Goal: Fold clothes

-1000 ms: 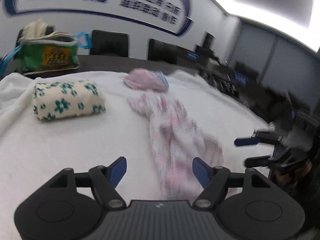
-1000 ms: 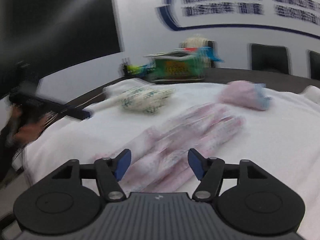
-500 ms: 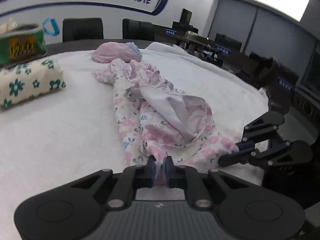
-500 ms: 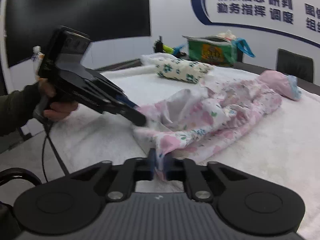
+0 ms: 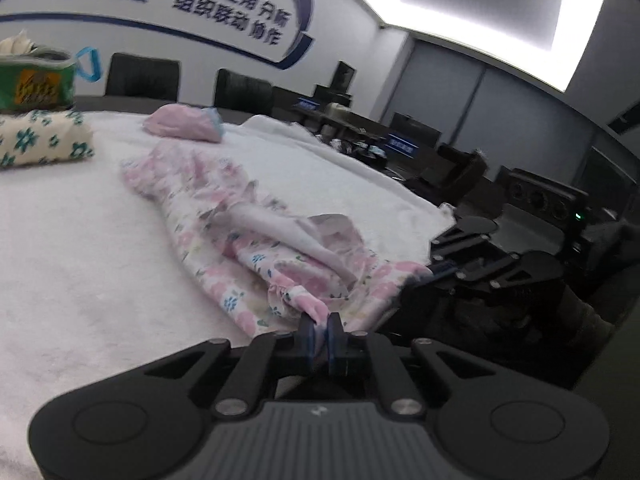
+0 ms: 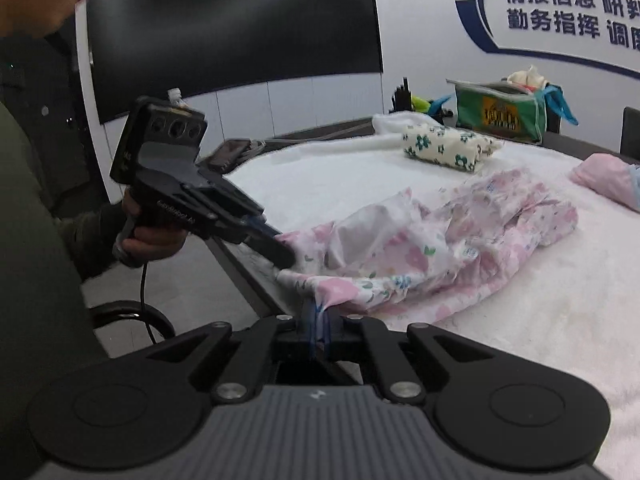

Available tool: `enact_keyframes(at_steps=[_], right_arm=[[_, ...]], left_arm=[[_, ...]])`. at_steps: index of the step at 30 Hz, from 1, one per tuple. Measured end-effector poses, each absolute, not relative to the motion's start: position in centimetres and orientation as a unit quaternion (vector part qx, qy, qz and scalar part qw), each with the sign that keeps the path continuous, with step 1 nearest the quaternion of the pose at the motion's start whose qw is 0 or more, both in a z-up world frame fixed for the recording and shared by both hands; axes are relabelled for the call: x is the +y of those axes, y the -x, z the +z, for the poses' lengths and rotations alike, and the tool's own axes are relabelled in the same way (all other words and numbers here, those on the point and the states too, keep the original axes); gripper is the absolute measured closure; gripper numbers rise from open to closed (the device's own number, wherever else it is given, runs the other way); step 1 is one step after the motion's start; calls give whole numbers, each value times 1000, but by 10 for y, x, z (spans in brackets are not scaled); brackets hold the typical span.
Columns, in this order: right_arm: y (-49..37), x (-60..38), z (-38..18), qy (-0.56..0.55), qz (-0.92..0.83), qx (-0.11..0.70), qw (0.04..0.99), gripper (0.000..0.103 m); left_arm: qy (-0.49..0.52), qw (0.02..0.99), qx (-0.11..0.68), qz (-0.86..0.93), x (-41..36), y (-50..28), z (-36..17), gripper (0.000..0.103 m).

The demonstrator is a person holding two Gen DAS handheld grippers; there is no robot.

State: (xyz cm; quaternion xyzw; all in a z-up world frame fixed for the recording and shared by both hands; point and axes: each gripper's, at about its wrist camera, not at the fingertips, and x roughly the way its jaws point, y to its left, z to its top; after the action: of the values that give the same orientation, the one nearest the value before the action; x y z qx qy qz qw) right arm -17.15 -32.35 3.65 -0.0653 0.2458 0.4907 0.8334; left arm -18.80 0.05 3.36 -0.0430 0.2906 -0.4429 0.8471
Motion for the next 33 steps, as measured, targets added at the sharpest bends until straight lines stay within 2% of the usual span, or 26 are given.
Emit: enact_keyframes(at_steps=[11,16,24,28,33], right_arm=[[183,-331,44,57,481,212,849,100],[179,-331,51,56,487,198,849,100],[139,-333,63,-3,447,190,874,100],[109,-331,64,-40,405,199,891,100],[62,-321,67,-73,360,218,904,100]], left_arm=[[29,855,251,-453,2,190,38,98],[29,851,257,-456,5,183,42,98],[157,828,318,-434,14,113,47,98],[179,847,323,-382,6,84,54,98],[201,871,349,-282,-1,44,44,92]])
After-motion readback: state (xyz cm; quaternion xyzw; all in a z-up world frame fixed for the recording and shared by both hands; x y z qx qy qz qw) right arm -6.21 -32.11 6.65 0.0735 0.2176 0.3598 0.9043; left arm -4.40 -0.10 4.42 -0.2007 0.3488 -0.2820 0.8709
